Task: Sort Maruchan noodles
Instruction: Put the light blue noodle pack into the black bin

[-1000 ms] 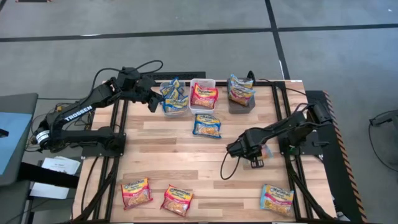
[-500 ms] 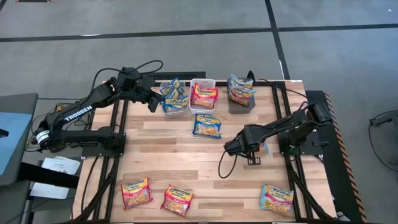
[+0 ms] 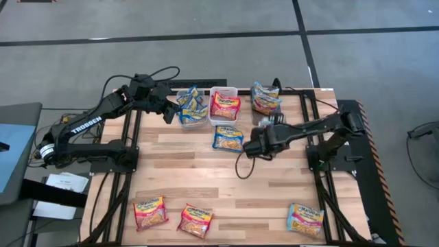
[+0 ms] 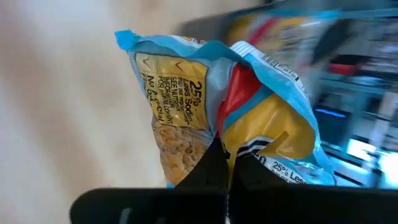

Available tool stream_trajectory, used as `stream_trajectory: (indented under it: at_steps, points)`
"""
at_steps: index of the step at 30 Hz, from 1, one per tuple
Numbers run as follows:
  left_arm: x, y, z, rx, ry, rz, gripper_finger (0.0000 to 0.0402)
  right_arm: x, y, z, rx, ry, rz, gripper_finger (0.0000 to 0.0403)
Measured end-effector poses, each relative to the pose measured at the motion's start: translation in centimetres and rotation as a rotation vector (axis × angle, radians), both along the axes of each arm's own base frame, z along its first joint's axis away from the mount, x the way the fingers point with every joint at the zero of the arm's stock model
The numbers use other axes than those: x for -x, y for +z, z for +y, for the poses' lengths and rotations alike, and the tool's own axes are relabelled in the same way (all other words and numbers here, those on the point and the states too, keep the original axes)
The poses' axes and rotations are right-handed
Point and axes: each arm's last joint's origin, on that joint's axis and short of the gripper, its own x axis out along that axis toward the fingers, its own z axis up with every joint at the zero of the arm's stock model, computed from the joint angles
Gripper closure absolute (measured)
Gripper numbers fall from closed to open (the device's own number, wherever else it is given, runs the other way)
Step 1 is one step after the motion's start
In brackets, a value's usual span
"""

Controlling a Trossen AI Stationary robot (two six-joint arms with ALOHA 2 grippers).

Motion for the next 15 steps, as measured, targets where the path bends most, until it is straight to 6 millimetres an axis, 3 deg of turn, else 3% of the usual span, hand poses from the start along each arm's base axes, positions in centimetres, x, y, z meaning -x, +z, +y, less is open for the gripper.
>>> stream_trajectory:
  at_steps: [5, 15]
  points:
    - [0.0, 0.0, 0.0, 0.000, 0.000, 0.000, 0.0274, -0.4, 0.3, -2.5, 0.174, -0.064, -0.076, 0.0398]
    - [0.0, 0.0, 0.0, 0.000, 0.000, 0.000, 0.0274, -1.7, 0.2, -7.9, 0.251, -0.153, -0.169, 0.0398]
